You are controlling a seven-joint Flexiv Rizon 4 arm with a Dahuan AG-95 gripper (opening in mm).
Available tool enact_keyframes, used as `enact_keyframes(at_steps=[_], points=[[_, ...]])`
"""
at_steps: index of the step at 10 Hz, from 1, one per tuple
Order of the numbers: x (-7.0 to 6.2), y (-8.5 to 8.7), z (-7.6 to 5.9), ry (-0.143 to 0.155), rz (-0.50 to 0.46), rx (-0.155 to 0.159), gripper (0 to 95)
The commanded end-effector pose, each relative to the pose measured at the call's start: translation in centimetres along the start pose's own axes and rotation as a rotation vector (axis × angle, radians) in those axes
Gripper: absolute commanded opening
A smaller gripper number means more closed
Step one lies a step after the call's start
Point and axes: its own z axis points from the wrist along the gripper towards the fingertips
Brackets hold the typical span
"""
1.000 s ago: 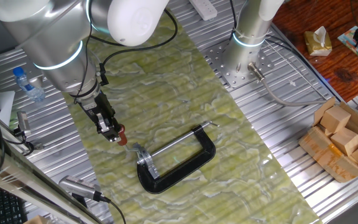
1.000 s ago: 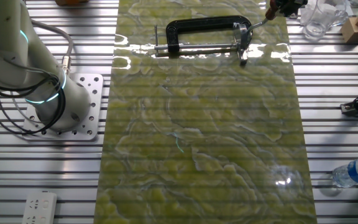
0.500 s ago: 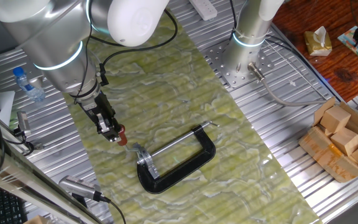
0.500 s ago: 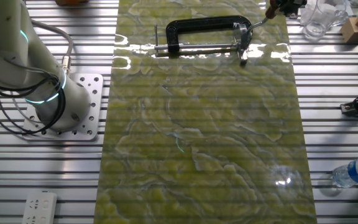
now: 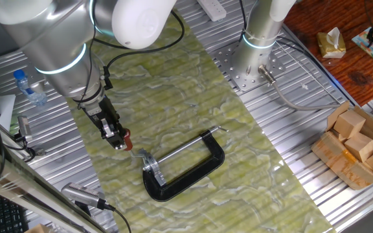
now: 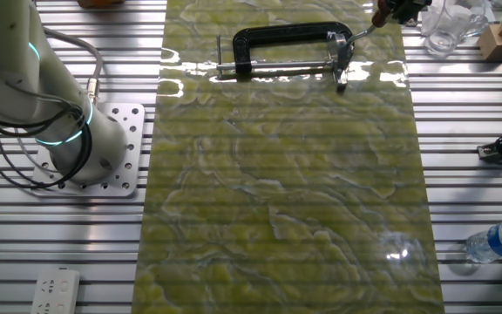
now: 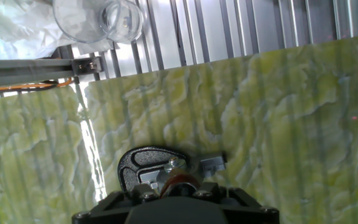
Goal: Pull up the lever
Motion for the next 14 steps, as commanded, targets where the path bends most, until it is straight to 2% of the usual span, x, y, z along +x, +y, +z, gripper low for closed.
enact_keyframes(at_steps=[1,14], points=[[0.03,0.00,0.02,0.002,-0.018,-0.013,38.0],[0.03,0.00,0.02,0.001,-0.025,-0.014,38.0]])
